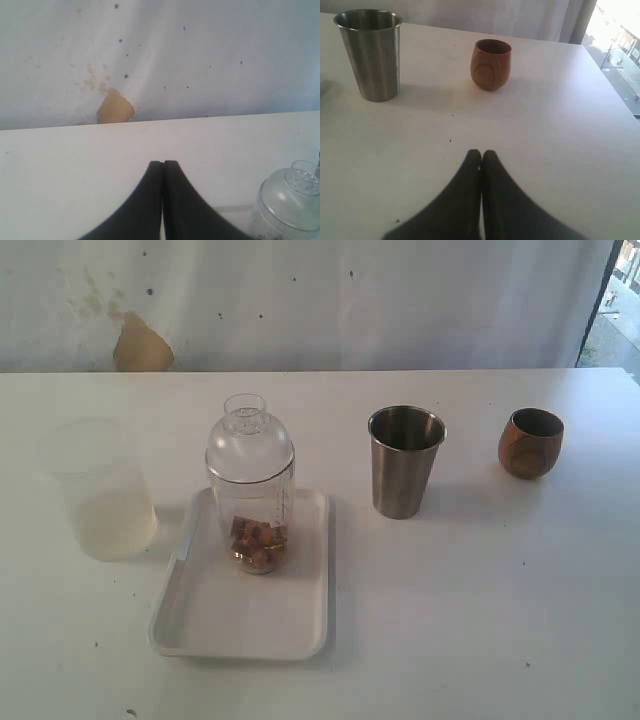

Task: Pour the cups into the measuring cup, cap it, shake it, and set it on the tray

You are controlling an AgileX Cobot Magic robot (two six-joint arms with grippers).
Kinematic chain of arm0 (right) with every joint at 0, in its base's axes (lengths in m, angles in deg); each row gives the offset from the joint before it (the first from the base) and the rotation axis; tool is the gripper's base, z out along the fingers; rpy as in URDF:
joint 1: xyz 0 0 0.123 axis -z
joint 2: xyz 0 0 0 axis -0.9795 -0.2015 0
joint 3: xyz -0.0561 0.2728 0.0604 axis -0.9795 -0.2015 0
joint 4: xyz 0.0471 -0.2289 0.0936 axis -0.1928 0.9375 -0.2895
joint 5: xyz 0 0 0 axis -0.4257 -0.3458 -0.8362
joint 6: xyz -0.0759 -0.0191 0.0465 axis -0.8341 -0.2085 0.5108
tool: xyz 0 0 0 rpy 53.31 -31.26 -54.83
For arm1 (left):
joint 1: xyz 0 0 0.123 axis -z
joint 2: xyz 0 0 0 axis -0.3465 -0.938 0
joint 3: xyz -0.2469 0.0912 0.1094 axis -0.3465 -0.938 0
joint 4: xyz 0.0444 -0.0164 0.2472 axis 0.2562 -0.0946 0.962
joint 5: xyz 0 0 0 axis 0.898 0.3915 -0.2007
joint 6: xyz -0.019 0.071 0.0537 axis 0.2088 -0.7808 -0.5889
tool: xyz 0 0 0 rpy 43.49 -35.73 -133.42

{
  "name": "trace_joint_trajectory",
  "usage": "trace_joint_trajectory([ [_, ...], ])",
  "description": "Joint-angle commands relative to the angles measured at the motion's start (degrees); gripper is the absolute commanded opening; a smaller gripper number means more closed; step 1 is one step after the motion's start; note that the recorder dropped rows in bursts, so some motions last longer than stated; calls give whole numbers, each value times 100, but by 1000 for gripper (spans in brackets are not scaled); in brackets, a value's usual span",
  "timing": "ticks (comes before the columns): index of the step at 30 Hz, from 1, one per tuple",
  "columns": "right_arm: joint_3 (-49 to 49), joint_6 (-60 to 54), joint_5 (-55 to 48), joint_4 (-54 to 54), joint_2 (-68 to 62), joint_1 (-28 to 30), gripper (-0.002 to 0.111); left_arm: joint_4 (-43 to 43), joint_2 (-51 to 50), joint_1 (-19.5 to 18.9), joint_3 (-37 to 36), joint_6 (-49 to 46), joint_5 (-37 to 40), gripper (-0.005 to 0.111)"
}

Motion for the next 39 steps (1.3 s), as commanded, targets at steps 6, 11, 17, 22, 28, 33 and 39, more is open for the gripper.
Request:
trace_joint_trajectory([
  [6, -30, -19, -1, 0, 25, 36, 0, -48, 30, 31, 30, -4, 33, 1],
  [11, -30, -19, -1, 0, 25, 36, 0, -102, 30, 30, 30, -4, 33, 1],
  [17, -30, -19, -1, 0, 25, 36, 0, -876, 254, 30, 30, -4, 43, 1],
  [22, -30, -19, -1, 0, 25, 36, 0, -1438, 569, 30, 30, -306, 43, 1],
  [28, -30, -19, -1, 0, 25, 36, 0, -2523, 1336, -70, -855, -2341, -983, 1],
  [33, -30, -19, -1, 0, 25, 36, 0, -2995, 2365, -881, -2399, -2897, -2558, 1],
  [39, -30, -29, -1, 0, 25, 36, 0, -2995, 3507, -1768, -3642, -2886, -2876, 1],
])
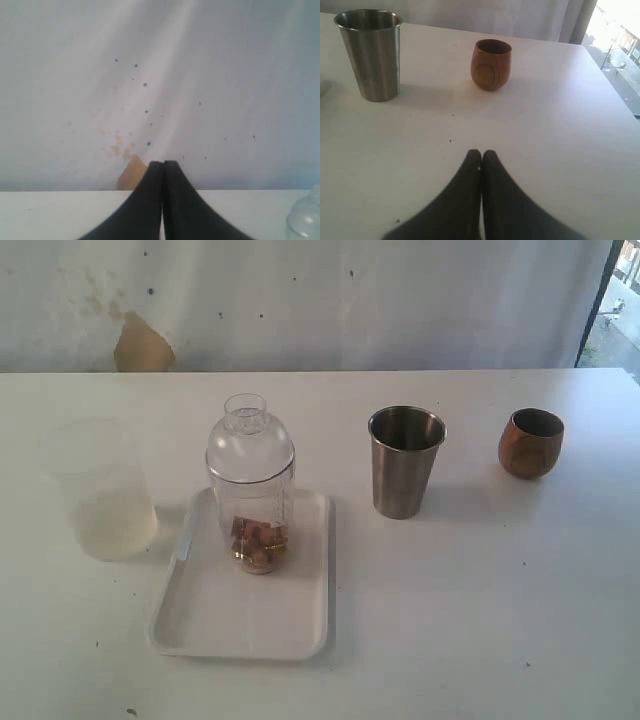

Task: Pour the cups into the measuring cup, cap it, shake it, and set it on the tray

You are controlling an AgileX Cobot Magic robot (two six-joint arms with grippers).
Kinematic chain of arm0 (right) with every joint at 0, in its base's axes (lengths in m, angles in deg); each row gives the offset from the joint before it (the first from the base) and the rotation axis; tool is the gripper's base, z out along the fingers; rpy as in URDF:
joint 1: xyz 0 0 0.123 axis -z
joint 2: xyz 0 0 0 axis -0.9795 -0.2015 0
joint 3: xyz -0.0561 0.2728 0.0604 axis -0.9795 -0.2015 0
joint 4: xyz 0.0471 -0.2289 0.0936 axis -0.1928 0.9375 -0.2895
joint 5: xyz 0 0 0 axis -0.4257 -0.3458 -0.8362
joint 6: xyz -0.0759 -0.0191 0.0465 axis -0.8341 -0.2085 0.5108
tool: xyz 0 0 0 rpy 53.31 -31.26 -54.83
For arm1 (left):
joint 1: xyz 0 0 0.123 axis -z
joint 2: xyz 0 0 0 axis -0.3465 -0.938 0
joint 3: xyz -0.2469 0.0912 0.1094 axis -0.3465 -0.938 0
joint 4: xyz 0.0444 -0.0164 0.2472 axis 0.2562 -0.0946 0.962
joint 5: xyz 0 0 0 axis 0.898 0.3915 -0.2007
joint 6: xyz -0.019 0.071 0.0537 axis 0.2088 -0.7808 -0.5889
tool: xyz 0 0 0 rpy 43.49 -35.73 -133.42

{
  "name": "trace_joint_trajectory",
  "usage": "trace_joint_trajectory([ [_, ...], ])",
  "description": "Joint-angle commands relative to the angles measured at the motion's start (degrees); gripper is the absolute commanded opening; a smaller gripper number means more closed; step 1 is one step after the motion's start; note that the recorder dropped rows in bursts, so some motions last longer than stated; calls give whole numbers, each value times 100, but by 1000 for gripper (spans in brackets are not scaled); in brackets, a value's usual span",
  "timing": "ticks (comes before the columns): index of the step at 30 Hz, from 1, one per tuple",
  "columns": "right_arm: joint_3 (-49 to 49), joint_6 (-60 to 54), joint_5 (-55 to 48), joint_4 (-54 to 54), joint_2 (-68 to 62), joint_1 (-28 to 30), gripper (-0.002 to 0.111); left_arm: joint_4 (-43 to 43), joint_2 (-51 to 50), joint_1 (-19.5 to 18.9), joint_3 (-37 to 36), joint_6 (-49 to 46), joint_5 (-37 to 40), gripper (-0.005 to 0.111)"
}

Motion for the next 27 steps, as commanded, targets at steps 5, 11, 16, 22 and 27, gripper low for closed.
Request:
trace_joint_trajectory([
  [5, -30, -29, -1, 0, 25, 36, 0, -71, 730, -631, -867, -4, -59, 1],
  [11, -30, -29, -1, 0, 25, 36, 0, -71, 730, -687, -867, -227, 635, 1],
  [16, -30, -29, -1, 0, 25, 36, 0, -71, 730, -687, -867, -740, 976, 1],
  [22, -30, -29, -1, 0, 25, 36, 0, 45, 730, -687, -867, -824, 1573, 1],
  [27, -30, -29, -1, 0, 25, 36, 0, 90, 730, -687, -867, -510, 1697, 1],
])
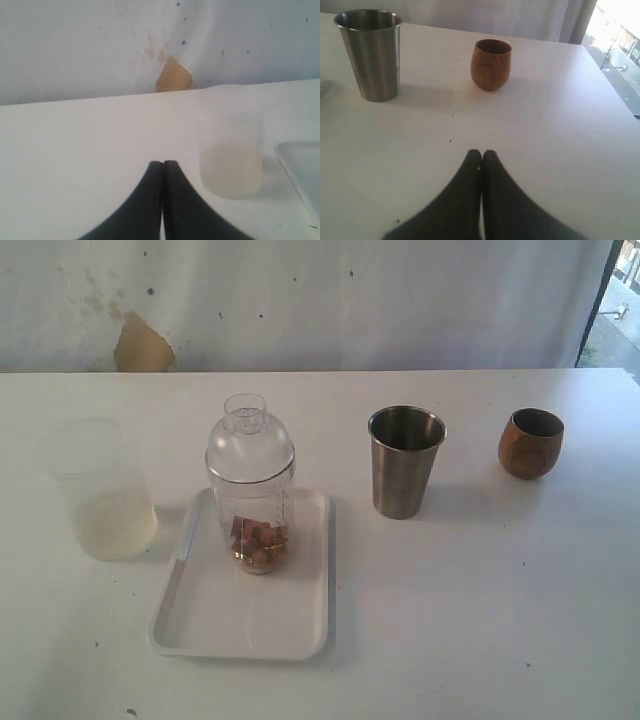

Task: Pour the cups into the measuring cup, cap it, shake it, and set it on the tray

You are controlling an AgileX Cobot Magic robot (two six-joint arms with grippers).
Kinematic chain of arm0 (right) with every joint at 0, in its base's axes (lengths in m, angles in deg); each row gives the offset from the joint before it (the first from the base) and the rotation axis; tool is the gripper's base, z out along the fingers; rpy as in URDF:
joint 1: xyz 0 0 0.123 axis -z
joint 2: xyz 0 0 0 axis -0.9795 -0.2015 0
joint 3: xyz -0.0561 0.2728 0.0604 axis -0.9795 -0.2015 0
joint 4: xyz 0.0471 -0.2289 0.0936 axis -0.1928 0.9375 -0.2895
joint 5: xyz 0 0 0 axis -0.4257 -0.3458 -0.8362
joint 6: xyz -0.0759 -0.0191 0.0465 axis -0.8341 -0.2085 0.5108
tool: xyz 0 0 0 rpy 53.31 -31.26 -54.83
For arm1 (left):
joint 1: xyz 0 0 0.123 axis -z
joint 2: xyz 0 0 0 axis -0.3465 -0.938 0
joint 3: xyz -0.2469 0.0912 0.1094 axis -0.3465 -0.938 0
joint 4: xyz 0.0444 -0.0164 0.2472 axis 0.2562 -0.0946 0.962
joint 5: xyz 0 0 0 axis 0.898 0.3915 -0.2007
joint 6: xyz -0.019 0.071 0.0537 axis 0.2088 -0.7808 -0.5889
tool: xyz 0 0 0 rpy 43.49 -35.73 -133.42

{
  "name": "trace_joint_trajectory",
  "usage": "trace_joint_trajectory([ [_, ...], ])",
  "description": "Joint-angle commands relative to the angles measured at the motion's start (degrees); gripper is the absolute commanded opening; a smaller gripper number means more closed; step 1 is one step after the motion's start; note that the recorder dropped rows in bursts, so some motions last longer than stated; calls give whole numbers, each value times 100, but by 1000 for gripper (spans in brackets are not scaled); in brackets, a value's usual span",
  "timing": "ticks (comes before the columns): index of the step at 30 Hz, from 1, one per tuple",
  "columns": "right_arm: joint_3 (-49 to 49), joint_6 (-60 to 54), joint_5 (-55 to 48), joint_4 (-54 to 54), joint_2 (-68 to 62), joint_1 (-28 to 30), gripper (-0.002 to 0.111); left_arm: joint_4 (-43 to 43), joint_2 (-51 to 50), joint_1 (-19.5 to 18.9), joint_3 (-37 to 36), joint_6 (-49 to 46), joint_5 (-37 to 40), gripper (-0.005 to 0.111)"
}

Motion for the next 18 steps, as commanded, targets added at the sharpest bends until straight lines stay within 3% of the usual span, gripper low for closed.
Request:
trace_joint_trajectory([
  [1, -30, -29, -1, 0, 25, 36, 0, 35, 30, -24, -35, 323, 66, 1],
  [18, -30, -29, -1, 0, 25, 36, 0, 49, 30, -24, -35, 797, 90, 1],
])
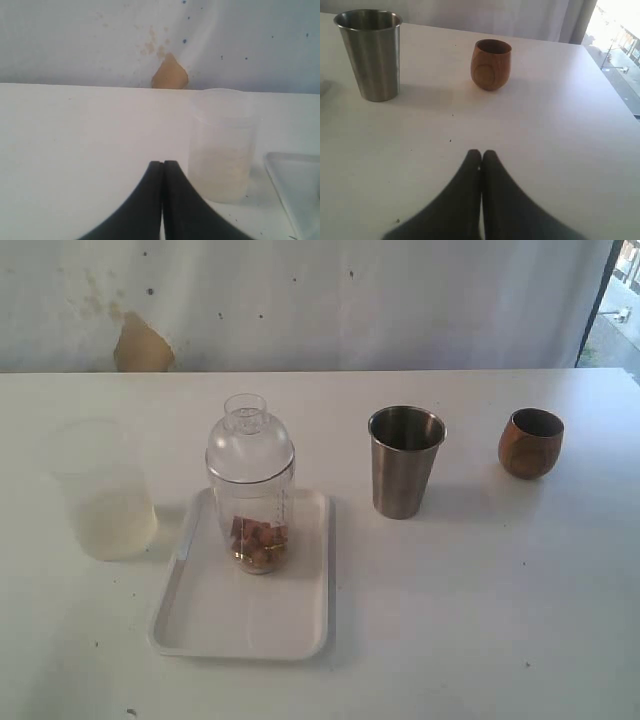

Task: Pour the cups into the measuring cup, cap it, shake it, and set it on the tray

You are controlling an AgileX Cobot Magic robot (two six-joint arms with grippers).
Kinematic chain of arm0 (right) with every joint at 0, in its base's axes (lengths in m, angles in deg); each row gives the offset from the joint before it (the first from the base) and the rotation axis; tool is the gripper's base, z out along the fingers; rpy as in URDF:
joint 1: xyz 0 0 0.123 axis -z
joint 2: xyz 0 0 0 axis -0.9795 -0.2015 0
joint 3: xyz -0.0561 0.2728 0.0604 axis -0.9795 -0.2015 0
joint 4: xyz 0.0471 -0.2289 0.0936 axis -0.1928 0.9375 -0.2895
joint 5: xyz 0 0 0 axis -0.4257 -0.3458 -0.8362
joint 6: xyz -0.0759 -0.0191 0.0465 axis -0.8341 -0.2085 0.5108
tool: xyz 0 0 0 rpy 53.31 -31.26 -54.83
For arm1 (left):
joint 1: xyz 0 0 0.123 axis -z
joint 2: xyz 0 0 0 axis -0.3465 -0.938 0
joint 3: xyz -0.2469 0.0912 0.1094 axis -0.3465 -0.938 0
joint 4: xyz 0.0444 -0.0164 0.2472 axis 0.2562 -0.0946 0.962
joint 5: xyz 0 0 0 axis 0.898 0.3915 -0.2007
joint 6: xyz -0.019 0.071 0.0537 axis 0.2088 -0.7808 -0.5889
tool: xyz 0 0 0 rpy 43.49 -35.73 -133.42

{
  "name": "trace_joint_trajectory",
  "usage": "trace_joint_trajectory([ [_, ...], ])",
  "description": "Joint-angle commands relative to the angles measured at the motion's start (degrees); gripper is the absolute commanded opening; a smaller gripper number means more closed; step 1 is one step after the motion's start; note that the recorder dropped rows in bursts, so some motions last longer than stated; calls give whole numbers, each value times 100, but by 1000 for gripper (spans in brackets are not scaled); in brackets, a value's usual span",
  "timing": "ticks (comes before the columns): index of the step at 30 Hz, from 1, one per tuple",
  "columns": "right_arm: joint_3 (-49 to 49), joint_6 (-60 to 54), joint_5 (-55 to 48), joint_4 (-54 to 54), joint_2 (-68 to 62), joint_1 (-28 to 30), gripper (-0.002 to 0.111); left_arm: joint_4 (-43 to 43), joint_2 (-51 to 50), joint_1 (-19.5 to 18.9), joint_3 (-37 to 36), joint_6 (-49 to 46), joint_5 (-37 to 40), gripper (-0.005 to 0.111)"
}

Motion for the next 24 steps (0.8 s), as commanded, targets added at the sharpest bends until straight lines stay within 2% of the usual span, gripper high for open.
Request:
trace_joint_trajectory([
  [1, -30, -29, -1, 0, 25, 36, 0, 23, 30, -24, -30, 47, 32, 1],
  [24, -30, -29, -1, 0, 25, 23, 0, 23, 30, -24, -30, 313, 19, 1],
])
